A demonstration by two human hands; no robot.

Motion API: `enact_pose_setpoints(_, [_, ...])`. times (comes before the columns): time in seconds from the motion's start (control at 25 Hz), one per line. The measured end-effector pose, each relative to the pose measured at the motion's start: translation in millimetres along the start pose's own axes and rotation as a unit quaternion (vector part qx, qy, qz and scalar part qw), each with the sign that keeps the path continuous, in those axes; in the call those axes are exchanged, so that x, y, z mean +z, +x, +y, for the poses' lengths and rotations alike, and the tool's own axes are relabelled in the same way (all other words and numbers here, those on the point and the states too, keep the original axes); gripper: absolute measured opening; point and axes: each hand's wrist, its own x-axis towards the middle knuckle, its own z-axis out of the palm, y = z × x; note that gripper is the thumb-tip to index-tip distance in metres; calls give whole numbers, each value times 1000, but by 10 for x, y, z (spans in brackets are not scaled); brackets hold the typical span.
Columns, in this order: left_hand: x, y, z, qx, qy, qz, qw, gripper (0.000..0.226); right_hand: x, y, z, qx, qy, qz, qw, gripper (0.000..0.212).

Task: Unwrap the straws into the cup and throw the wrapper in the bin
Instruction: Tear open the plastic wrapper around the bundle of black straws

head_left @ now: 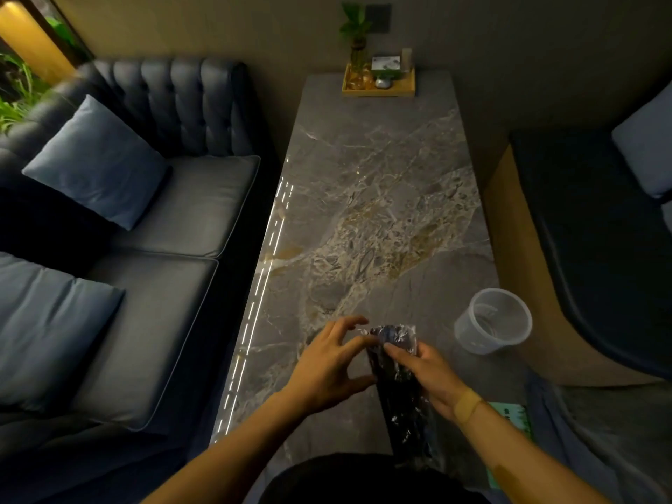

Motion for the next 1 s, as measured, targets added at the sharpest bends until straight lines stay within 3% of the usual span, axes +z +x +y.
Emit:
enact_pose_setpoints(0.28, [30,100,-70,39,-19,-18,999,53,-31,-78,-59,28,23,-37,999,40])
enact_pose_setpoints(0.56, [-35,95,-162,33,-49,2,998,35,-147,-146,-43,44,8,-153,987,70])
enact_pose_setpoints(0.72, [-53,143,-177,-6,-134,35,990,27,-93,-120,-72,30,-40,-113,992,71])
enact_pose_setpoints(0.84, [-73,285,-164,-116,-333,58,934,18,-77,-120,-124,23,-64,-117,991,71])
enact_pose_setpoints(1.0, [-125,456,-154,-275,-538,66,794,28,-104,-141,-190,14,-115,-132,984,72])
